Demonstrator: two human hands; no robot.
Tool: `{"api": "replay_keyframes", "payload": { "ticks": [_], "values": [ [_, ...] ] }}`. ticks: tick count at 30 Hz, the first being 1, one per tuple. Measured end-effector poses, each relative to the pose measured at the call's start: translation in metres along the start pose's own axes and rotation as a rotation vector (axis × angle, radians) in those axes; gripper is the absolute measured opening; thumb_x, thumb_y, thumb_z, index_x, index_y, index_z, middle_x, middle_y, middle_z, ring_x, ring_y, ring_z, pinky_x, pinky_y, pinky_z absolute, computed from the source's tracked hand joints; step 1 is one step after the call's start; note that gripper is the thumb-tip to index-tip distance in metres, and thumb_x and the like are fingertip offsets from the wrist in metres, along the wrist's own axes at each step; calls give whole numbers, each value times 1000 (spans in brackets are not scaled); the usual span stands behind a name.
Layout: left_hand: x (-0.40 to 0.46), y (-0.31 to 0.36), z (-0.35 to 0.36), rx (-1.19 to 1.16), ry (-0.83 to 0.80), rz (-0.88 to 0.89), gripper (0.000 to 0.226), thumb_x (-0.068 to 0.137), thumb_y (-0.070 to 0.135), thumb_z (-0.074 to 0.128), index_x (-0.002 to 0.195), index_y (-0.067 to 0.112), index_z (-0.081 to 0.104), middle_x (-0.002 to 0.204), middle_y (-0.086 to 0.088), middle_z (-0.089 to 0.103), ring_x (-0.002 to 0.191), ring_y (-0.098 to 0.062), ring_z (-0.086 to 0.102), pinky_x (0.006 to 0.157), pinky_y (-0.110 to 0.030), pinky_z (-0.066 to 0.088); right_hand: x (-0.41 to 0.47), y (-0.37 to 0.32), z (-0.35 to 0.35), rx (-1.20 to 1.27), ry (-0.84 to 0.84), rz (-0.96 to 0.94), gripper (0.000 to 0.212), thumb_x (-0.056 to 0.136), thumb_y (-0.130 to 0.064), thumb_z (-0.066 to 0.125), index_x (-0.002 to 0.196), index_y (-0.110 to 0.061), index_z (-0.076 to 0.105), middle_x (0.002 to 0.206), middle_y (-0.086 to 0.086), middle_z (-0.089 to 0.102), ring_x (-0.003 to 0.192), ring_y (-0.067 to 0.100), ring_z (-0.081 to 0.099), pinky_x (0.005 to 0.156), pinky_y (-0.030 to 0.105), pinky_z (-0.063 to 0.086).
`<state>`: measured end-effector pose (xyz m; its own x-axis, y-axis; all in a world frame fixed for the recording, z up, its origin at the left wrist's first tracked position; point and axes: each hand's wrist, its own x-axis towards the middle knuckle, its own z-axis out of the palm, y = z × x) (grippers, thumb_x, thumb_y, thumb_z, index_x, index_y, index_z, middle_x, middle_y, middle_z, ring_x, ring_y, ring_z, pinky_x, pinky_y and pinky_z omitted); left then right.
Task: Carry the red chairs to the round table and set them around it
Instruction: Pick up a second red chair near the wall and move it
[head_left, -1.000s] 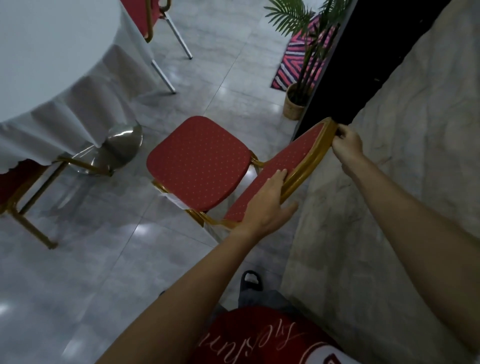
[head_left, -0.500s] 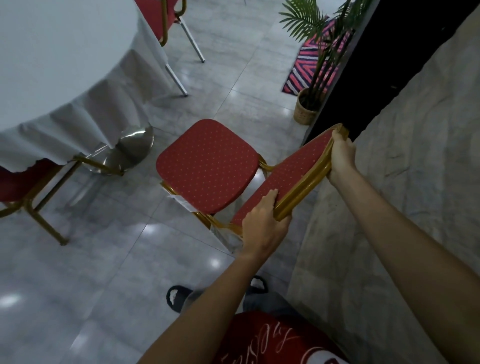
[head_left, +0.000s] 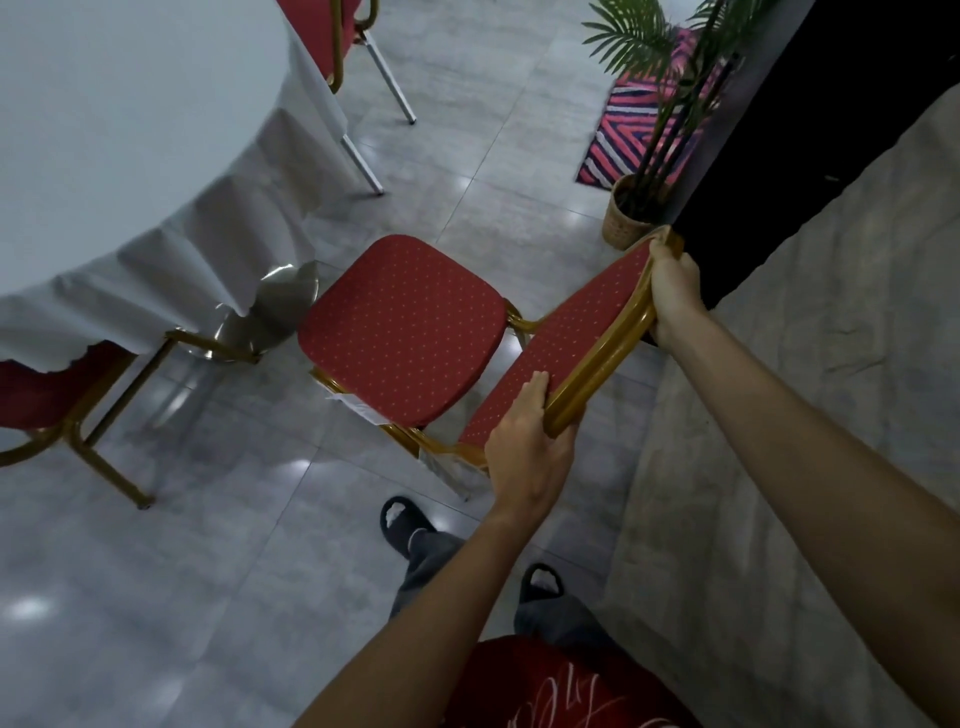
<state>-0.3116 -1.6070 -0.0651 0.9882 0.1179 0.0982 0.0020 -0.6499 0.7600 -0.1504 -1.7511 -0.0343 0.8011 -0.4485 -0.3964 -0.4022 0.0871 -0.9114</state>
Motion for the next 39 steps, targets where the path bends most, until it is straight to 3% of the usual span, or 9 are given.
{"api": "replay_keyframes", "payload": {
  "ticks": [3,6,11,17,22,26,31,35,39],
  "values": [
    [18,-16,-16,-3,10,-12,62,86,50,52,133,11,51,121,-3,65,106,-18,63,86,-34,54,2,-5,32,-3,-2,11,30,96,-32,40,118,-13,48,106,9,60,95,23,62,91,40,52],
    [41,-38,-35,-21,37,-22,67,83,56,44,133,11,52,122,-4,64,107,-18,63,88,-34,53,6,-11,71,-33,-9,5,11,94,-31,41,96,-22,48,110,13,60,102,26,62,94,45,51],
    [78,-73,-70,-32,79,-35,66,83,55,46,133,12,51,121,-5,66,105,-20,64,89,-34,53,9,-19,136,-15,-61,2,25,95,-31,40,114,-16,46,93,1,56,95,20,59,93,39,51],
    [120,-119,-113,-32,99,-20,55,85,43,56,130,11,55,109,-6,69,93,-19,67,83,-35,56,10,-27,212,-50,-108,41,42,96,-35,38,130,-11,39,94,2,56,93,20,59,92,39,51],
    [150,-151,-145,-37,94,22,48,87,33,63,129,10,55,108,-6,68,92,-18,65,83,-34,55,13,-36,262,-121,-155,66,39,96,-33,36,126,-9,39,78,0,48,78,16,53,85,34,49],
    [173,-172,-165,-6,56,-22,50,88,37,61,132,17,51,109,-3,67,94,-18,63,86,-38,53,14,-46,297,-149,-189,78,37,96,-34,34,123,-10,39,78,0,46,85,16,51,90,34,48],
    [187,-174,-163,-26,-26,43,49,89,35,59,132,15,48,107,-5,63,94,-19,61,82,-40,53,24,-55,307,-172,-172,78,46,94,-37,33,131,-9,35,85,2,50,87,19,54,78,30,48],
    [185,-173,-158,-21,33,22,52,89,36,58,135,16,47,118,-1,64,103,-16,61,86,-36,53,26,-52,302,-213,-173,51,43,95,-40,33,124,-10,40,87,2,52,89,19,56,81,33,49],
    [189,-176,-162,9,1,57,51,87,35,61,133,14,50,112,-2,65,96,-16,62,83,-34,54,25,-50,300,-231,-176,-4,30,94,-40,35,105,-14,45,74,-1,50,71,15,54,68,29,46]
  ]
}}
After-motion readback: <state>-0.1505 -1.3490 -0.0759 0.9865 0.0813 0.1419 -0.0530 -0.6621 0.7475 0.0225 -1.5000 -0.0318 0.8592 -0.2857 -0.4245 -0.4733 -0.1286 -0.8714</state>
